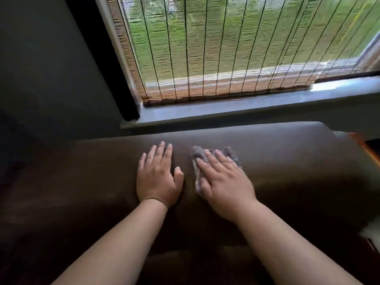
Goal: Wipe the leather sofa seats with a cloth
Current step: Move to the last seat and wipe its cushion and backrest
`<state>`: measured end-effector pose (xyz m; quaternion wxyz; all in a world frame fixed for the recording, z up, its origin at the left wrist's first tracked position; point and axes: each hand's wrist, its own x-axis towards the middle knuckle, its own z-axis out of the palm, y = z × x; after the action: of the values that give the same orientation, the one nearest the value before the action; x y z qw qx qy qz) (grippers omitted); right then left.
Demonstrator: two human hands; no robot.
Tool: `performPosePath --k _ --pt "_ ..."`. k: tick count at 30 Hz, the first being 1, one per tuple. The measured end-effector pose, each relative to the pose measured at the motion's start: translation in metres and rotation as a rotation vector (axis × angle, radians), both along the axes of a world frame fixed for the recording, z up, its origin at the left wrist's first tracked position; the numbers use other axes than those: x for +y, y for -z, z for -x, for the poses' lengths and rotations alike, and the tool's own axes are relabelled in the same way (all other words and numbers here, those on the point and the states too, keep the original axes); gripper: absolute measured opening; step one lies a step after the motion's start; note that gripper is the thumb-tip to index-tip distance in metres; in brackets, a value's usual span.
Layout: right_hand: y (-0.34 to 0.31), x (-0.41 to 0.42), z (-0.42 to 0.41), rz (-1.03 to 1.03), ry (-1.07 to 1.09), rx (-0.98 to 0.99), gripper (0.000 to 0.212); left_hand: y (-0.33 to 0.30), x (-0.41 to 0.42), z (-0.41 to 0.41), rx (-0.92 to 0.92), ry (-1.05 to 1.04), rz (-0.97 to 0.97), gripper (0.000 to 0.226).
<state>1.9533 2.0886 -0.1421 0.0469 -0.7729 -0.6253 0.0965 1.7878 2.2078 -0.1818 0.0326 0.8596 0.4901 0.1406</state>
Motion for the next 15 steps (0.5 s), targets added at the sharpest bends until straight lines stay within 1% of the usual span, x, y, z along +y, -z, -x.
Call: performPosePath --k 2,3,4,5,6,9,10,11,12,15 --pt "-0.007 -0.002 -0.05 0.032 0.213 -0.005 0.061 -0.001 -0.001 0.0 0.023 -0.01 0.008 0.076" --pt "-0.012 0.002 -0.066 0.059 0.32 0.001 0.061 0.0 -0.001 -0.001 0.027 -0.016 0.007 0.077" --pt "-0.014 0.011 -0.069 0.087 0.375 0.005 0.062 0.001 -0.001 -0.001 0.026 -0.02 0.008 0.077" --pt "-0.016 0.023 -0.057 0.107 0.361 0.011 0.062 0.002 0.0 -0.001 0.018 -0.023 0.011 0.078" --pt "-0.017 0.036 -0.036 0.105 0.277 0.016 0.061 0.004 0.0 -0.001 0.004 -0.023 0.014 0.079" --pt "-0.013 0.058 0.023 0.046 -0.094 0.056 0.059 0.004 0.0 0.003 -0.051 -0.017 0.029 0.082" --pt "-0.011 0.059 0.02 0.045 -0.149 0.058 0.058 0.003 0.0 0.003 -0.057 -0.02 0.039 0.083" --pt "-0.01 0.059 0.006 0.047 -0.14 0.063 0.057 0.003 0.001 0.003 -0.052 -0.023 0.053 0.084" --pt "-0.011 0.058 -0.018 0.055 -0.076 0.066 0.057 0.003 0.001 0.001 -0.039 -0.024 0.062 0.084" --pt "-0.012 0.062 -0.093 0.117 0.237 0.031 0.058 0.002 -0.002 0.001 -0.017 -0.033 0.053 0.081"
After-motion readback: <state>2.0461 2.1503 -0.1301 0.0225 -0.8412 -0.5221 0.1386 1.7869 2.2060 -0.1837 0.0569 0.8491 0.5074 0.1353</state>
